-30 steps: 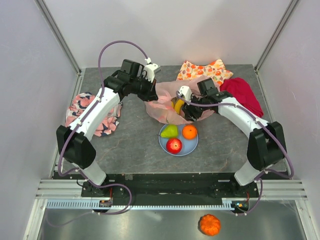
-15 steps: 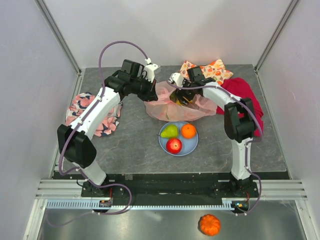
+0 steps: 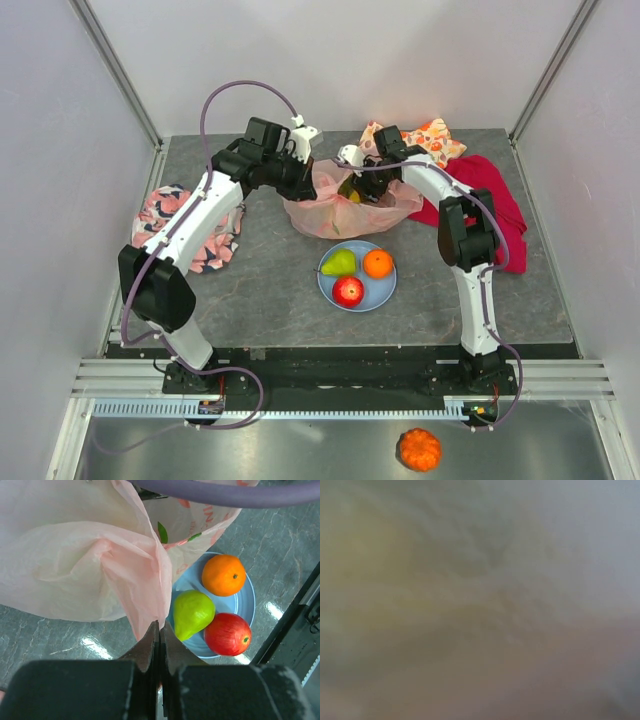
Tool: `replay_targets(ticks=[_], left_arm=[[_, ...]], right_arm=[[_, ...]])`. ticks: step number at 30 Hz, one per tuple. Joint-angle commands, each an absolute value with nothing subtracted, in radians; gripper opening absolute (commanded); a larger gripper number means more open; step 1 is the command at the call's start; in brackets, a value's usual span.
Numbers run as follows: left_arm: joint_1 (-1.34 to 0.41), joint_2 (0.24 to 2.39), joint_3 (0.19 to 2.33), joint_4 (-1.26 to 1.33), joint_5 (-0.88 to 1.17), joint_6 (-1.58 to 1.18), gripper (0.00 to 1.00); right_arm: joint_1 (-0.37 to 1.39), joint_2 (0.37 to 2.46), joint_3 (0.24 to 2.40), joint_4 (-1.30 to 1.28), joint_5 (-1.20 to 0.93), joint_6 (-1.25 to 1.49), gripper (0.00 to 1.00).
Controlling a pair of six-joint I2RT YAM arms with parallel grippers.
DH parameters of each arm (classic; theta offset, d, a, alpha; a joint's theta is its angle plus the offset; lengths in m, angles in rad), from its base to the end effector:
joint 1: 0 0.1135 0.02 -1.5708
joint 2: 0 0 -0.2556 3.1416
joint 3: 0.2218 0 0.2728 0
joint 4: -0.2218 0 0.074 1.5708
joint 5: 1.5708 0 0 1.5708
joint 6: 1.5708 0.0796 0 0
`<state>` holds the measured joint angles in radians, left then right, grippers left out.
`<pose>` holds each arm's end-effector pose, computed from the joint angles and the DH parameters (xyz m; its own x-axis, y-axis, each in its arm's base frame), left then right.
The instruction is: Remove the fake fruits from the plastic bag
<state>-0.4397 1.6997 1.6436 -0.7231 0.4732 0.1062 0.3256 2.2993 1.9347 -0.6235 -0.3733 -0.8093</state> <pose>0.3691 -0.2137 0.3102 -0.5610 0.3682 -0.7414 0.7359 0.6319 -0.2430 0.5040 0.2008 0.1417 -0.1927 -0.7764 -0.6001 -0.9093 0.3711 -0.1882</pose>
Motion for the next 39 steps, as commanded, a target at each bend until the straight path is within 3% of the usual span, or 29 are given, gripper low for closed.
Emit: replay_targets(ticks=[1, 2, 7, 15, 19, 21, 24, 30, 36, 39], left_arm=[[-0.436, 1.706, 1.689, -0.721, 0.491, 0.137, 0.02], [-0.437, 1.71, 1.692, -0.719, 0.492, 0.137, 0.01], [-0.436, 1.718, 1.706, -0.716, 0.494, 0.133, 0.02], [-0.436, 1.715, 1.69, -0.713, 0.483, 0.143, 0.02], [-0.434, 1.706, 1.671, -0.727, 0.477, 0.169, 0.02], [-0.436, 1.698, 1.664, -0.741, 0.494, 0.196, 0.02], [-0.434, 1.675, 1.649, -0.79, 0.529, 0.248, 0.02], [-0.436, 1.677, 1.652, -0.932, 0.557, 0.314, 0.02], [-0.436, 1.683, 1.644, -0.95, 0.542, 0.302, 0.02], [-0.436, 1.684, 1.638, -0.948, 0.525, 0.307, 0.02]], right_arm=[[0.31, 2.313, 1.931, -0.77, -0.459, -0.862, 0.46], [0.307, 2.304, 1.921, -0.775, -0.457, -0.864, 0.34], [0.267, 2.194, 1.821, -0.773, -0.422, -0.787, 0.12], [0.265, 1.764, 1.36, -0.692, -0.446, -0.707, 0.03], [0.298, 1.66, 1.198, -0.64, -0.466, -0.681, 0.22], [0.304, 1.654, 1.193, -0.557, -0.453, -0.654, 0.25], [0.311, 1.742, 1.297, -0.5, -0.395, -0.649, 0.34], [0.31, 1.985, 1.589, -0.476, -0.324, -0.692, 0.39], [0.31, 2.149, 1.755, -0.505, -0.313, -0.744, 0.65], [0.308, 2.21, 1.822, -0.567, -0.368, -0.819, 0.71]])
